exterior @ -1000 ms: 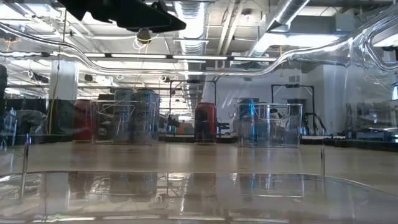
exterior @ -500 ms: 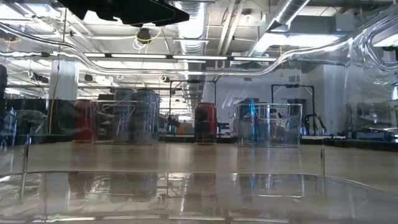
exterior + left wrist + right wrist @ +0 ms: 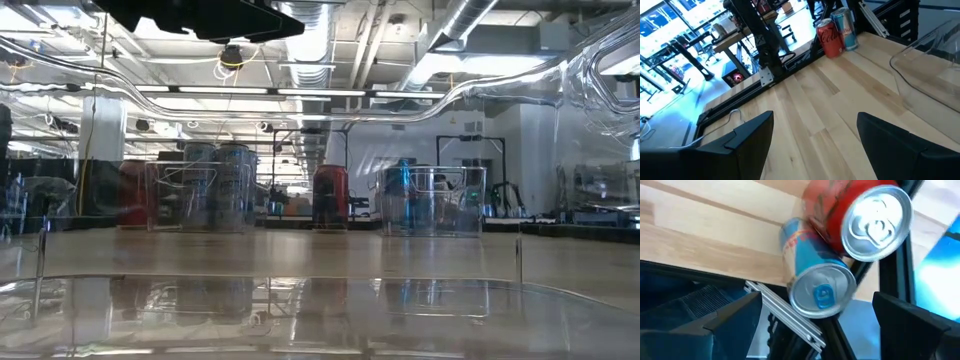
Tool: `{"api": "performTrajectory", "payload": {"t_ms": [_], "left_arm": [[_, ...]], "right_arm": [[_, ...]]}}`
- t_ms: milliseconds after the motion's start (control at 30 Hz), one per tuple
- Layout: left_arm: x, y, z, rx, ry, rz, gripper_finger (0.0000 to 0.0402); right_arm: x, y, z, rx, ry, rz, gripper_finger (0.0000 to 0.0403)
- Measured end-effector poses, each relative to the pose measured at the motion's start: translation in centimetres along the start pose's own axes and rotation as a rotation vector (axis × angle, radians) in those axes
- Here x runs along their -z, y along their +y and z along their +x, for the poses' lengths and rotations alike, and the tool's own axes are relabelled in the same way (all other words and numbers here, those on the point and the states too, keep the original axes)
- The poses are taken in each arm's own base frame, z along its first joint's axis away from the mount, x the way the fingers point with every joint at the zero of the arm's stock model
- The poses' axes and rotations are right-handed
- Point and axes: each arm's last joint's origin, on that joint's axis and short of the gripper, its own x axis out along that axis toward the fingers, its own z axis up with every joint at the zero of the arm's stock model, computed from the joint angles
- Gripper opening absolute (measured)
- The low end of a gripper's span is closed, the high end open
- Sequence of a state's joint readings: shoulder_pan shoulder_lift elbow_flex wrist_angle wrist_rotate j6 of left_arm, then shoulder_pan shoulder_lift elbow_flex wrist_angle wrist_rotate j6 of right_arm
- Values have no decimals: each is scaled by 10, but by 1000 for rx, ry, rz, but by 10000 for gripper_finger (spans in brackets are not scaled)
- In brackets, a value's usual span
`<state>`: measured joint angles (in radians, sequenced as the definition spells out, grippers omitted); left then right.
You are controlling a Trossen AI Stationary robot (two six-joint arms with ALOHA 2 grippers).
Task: Sort soda cans
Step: Put the blue soda can into the top right transparent bin
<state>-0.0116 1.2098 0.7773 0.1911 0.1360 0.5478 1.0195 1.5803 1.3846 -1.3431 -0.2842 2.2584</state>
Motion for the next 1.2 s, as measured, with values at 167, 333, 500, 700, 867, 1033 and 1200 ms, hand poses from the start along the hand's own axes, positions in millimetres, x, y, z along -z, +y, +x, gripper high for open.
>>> {"api": "performTrajectory", "payload": {"t_ms": [167,333,500,700,867,1033,1200], "left_arm": [[0,0,0,0,1,-4,284],[0,0,0,0,1,-8,284],[0,0,0,0,0,-7,284],[0,0,0,0,-1,-7,284],[0,0,0,-1,-1,-8,284],[0,0,0,-3,0,-9,284],[0,1,0,-14,8,-9,284]], "right_arm": [[0,2,8,-7,-12,-1,400],[-1,4,19,-16,-4,-9,400],[-1,2,25,6,-2,-6,400],[2,1,28,-4,13,-8,390],[2,1,28,6,22,3,354],[2,2,28,13,38,14,293],[-1,7,26,-4,59,32,234]]}}
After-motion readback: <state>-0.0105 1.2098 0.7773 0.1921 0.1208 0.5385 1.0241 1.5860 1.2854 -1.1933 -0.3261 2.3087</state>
